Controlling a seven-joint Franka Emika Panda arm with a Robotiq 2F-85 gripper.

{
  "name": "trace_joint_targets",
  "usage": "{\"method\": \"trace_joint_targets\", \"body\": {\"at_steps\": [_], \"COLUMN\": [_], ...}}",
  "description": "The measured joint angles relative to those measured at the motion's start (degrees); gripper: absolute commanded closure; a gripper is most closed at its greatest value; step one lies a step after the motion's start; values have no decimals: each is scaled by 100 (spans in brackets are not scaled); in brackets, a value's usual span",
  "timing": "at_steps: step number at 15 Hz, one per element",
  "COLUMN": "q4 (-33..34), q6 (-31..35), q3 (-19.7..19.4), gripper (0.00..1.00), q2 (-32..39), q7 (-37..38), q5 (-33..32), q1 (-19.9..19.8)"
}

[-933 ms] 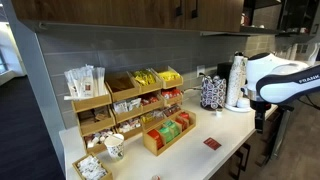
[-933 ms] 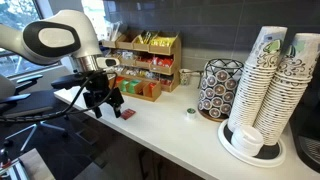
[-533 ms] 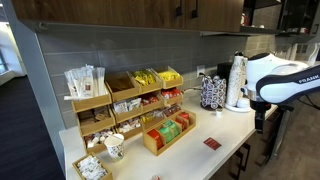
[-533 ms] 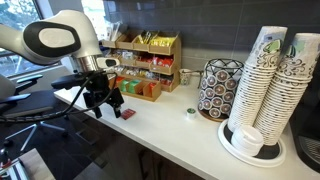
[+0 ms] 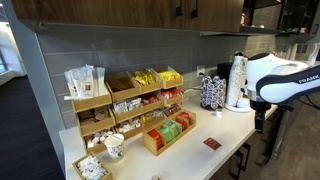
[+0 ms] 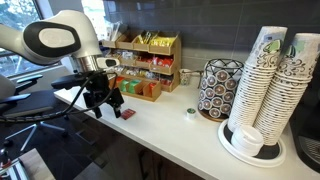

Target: Put the red sachet on the right side of the wooden stand at the front of the counter

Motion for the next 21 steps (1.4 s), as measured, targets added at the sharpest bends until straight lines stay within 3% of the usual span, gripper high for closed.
{"method": "trace_joint_targets", "body": {"at_steps": [12, 18, 21], "q4": [-7, -389, -493], "q6": [-43, -1840, -2071], "q3": [-9, -124, -188], "gripper": [0, 0, 0], "q2": [0, -86, -113], "q7": [-9, -20, -20], "q5": [12, 347, 478], "q1": [5, 14, 14]}}
